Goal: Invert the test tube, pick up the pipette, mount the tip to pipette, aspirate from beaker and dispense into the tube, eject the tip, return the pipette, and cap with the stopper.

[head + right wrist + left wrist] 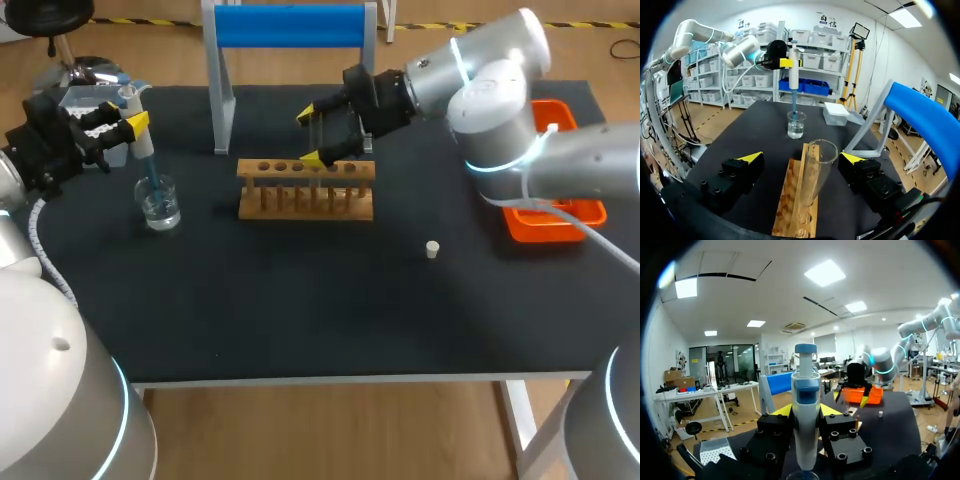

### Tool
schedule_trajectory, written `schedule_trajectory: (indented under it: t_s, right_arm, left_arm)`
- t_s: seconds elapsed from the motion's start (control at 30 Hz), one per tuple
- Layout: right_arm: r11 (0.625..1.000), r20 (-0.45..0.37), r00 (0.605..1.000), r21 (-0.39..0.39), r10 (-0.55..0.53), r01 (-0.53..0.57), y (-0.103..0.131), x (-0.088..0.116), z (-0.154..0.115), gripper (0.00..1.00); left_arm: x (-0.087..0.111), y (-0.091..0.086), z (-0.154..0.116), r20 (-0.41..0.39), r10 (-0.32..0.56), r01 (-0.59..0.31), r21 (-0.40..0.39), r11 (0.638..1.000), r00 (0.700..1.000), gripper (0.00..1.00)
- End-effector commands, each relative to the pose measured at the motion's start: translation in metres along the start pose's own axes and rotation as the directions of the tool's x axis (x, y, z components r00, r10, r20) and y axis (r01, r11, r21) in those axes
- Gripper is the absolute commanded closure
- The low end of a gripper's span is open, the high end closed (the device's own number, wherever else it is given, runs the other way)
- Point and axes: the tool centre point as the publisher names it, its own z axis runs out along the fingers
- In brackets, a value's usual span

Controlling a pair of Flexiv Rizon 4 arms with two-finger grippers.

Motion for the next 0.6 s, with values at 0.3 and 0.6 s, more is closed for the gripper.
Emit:
schedule_trajectory:
  t_s: [0.3, 0.6]
  right_arm:
    - [0.999, 0.001, 1.0, 0.052, 0.002, -0.002, 0.0017, -0.0087, 0.0055, 0.0]
    - [0.998, 0.01, 1.0, 0.06, 0.013, -0.013, -0.0026, -0.0094, 0.0071, 0.0]
  left_arm:
    - [0.0003, -0.0008, 0.0007, 0.003, 0.0, 0.0, -0.003, 1.0, 1.0, 1.0]
    - [0.0003, -0.0008, 0.0007, 0.003, 0.0, 0.0, -0.003, 1.0, 1.0, 1.0]
